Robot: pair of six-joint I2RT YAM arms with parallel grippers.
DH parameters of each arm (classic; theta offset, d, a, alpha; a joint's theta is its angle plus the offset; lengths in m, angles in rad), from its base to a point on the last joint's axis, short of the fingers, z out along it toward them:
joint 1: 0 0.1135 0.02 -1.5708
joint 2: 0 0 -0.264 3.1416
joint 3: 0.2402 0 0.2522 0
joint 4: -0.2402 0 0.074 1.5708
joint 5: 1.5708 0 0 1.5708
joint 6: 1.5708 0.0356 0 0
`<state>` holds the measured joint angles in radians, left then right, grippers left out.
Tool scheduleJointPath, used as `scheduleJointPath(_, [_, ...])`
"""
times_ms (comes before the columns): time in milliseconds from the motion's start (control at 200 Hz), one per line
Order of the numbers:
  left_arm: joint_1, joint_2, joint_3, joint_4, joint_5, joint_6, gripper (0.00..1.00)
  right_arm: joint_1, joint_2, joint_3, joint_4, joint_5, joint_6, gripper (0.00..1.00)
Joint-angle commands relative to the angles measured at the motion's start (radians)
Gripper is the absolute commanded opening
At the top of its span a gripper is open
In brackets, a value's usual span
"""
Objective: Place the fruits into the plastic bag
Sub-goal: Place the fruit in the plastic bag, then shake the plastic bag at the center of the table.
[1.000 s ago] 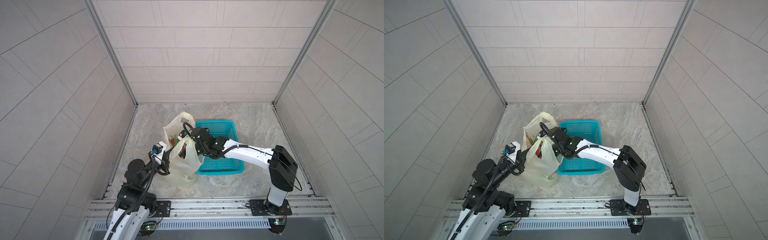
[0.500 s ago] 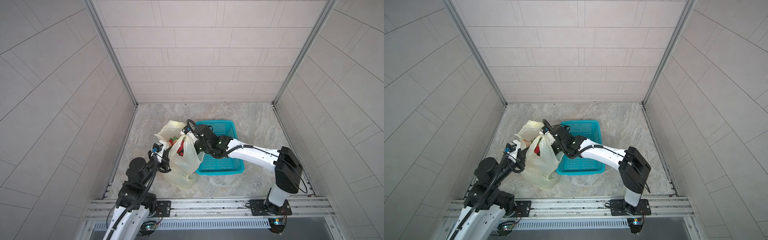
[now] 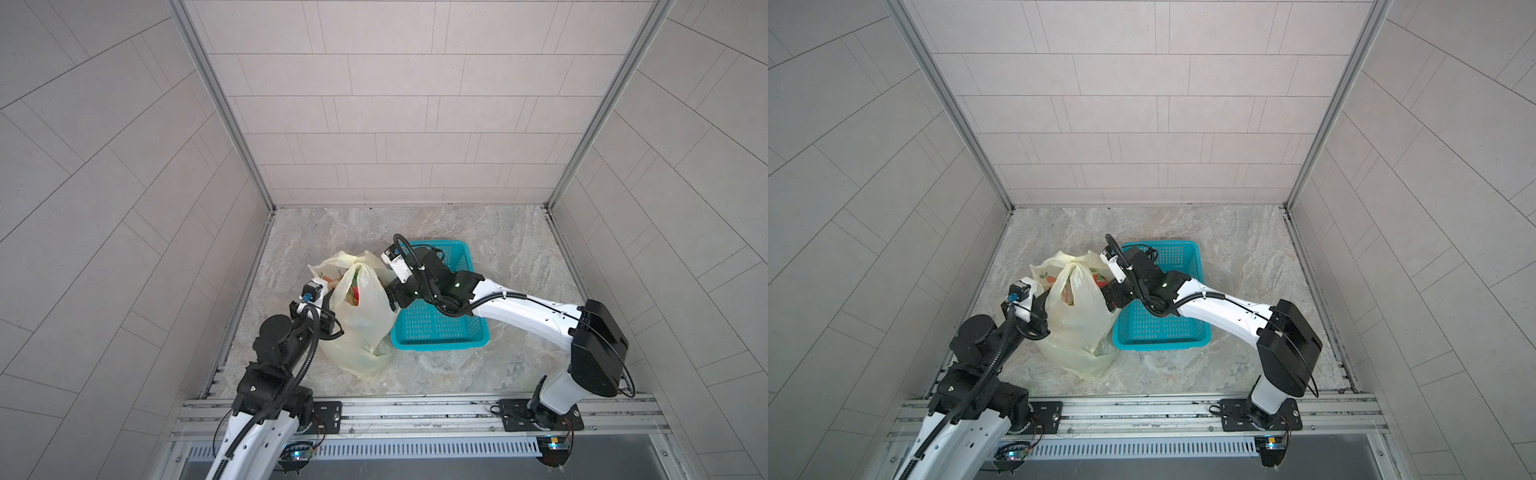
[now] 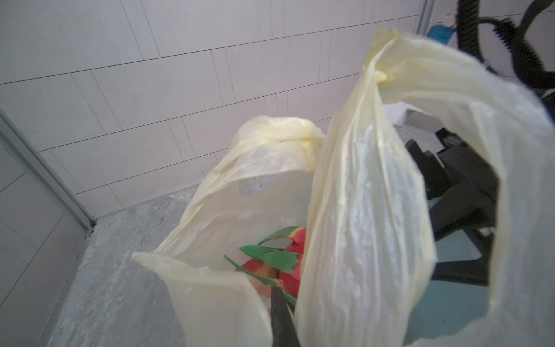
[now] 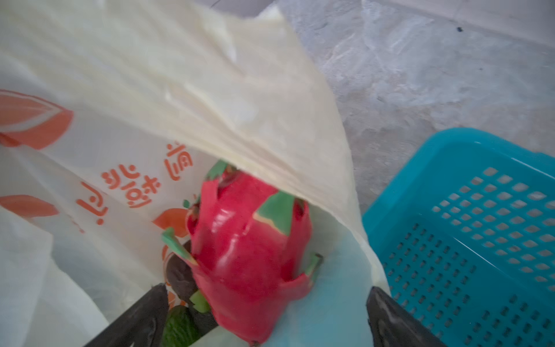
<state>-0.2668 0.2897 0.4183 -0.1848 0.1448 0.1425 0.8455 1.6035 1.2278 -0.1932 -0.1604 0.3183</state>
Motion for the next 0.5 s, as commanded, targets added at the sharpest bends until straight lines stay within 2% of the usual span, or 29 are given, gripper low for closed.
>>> scheduleJointPath(0, [-0.002,-0.002,-0.013,0.031,-0.122,0.03,0.0,-0.026,-0.051,-0.017,-0.009,0.086,0.039,0.99])
scheduleJointPath(175, [-0.002,0.084,-0.017,0.115,-0.191,0.044,0.0,-0.033,-0.054,-0.025,-0.004,0.079,0.043,0.99])
scheduleJointPath(345, [-0.002,0.243,0.007,0.247,-0.269,0.058,0.0,-0.037,-0.053,-0.032,0.004,0.082,0.056,0.99])
scheduleJointPath(495, [-0.002,0.313,0.045,0.291,-0.221,0.066,0.0,-0.04,-0.063,-0.034,0.02,0.058,0.042,0.99])
